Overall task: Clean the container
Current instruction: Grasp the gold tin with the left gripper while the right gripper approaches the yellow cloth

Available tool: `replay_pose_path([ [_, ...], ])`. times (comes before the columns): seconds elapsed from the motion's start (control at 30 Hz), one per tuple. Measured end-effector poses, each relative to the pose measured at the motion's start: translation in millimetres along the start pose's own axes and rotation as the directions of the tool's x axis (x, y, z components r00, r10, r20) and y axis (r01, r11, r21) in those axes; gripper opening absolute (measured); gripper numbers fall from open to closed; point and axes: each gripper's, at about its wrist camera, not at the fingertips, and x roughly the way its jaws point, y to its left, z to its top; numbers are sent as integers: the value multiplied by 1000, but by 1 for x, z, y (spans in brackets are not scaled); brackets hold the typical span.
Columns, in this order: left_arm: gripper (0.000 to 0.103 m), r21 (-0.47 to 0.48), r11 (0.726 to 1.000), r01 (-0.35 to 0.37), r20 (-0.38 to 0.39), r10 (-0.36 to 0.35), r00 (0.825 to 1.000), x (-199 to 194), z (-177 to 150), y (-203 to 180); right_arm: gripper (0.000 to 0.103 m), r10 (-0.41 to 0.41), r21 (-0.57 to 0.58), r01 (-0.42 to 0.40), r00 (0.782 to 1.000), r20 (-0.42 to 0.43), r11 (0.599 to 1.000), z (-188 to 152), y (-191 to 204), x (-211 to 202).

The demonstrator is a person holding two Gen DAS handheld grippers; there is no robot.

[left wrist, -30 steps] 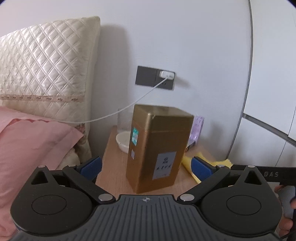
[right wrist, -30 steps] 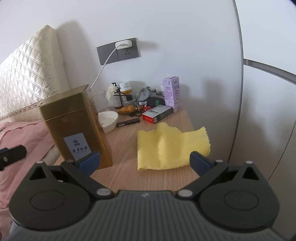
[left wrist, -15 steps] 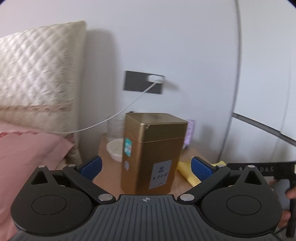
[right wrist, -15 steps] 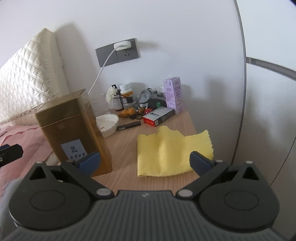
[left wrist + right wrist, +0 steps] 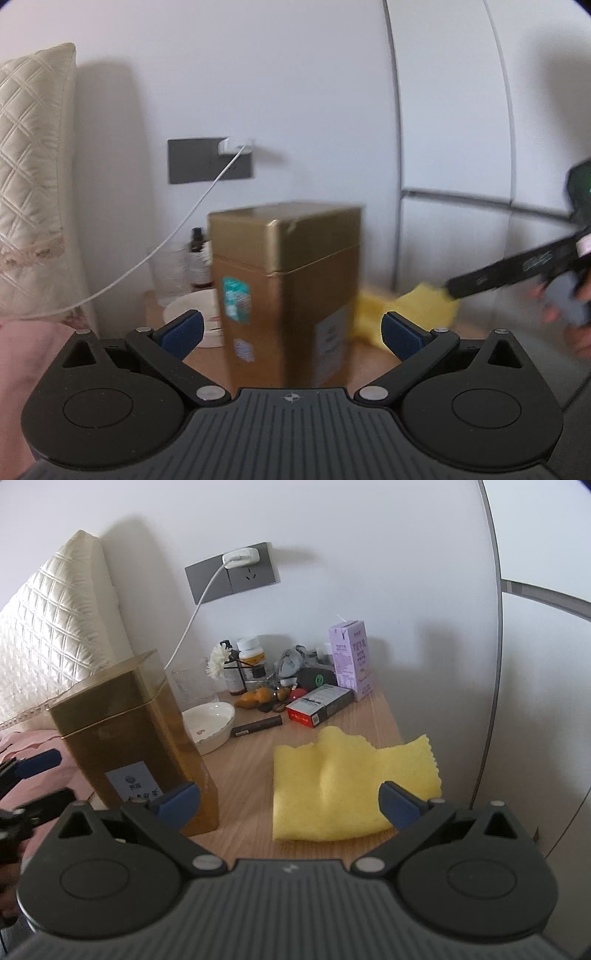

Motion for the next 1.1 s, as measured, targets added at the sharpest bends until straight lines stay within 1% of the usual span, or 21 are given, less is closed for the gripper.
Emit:
replay_pose_path([
  [0.03,103,2,1000,13,-6,-13,1000,6,-2,2,103,-3,1,3,1000,-4,1000,0,-1,2],
  [0.1,103,-1,998,70,-22,-70,997,16,-4,7,103,-7,5,7,1000,-12,1000,-1,-3,5],
  [0.17,103,6,990,140,-41,-140,989,26,-5,11,103,-6,10,6,1000,-16,1000,-2,-4,7],
  [0.2,103,22,983,182,-59,-180,982,33,-6,14,103,-5,11,5,1000,-17,1000,-2,-5,7],
  [0.33,103,63,971,230,-94,-224,970,51,-8,25,103,3,22,-2,1000,-26,1000,-4,-6,10],
  [0.4,103,46,969,245,-106,-239,965,60,-10,33,103,5,29,-4,1000,-31,1000,-5,-7,10],
  [0.5,103,45,964,262,-133,-254,958,74,-11,38,103,2,34,-1,999,-33,999,-7,-8,9],
  [0.67,103,46,949,311,-181,-299,937,85,-10,44,103,-8,39,10,999,-43,999,-9,-11,9],
  [0.73,103,0,952,306,-168,-302,938,85,-11,49,103,-15,31,17,999,-40,999,-8,-11,9],
  [0.77,103,-10,956,293,-162,-291,943,84,-10,49,103,-15,30,16,999,-39,999,-8,-12,9],
  [0.8,100,-17,961,277,-157,-276,948,82,-10,49,103,-15,32,17,999,-38,999,-8,-13,10],
  [0.83,95,-12,964,266,-154,-264,952,81,-10,47,103,-15,35,17,999,-39,999,-9,-13,10],
  [0.9,95,-1,971,238,-155,-235,960,78,-8,41,103,-12,42,13,999,-45,999,-10,-15,12],
  [1.1,93,-16,991,131,-168,-132,977,68,-7,26,103,9,61,-5,998,-58,998,-16,-16,14],
])
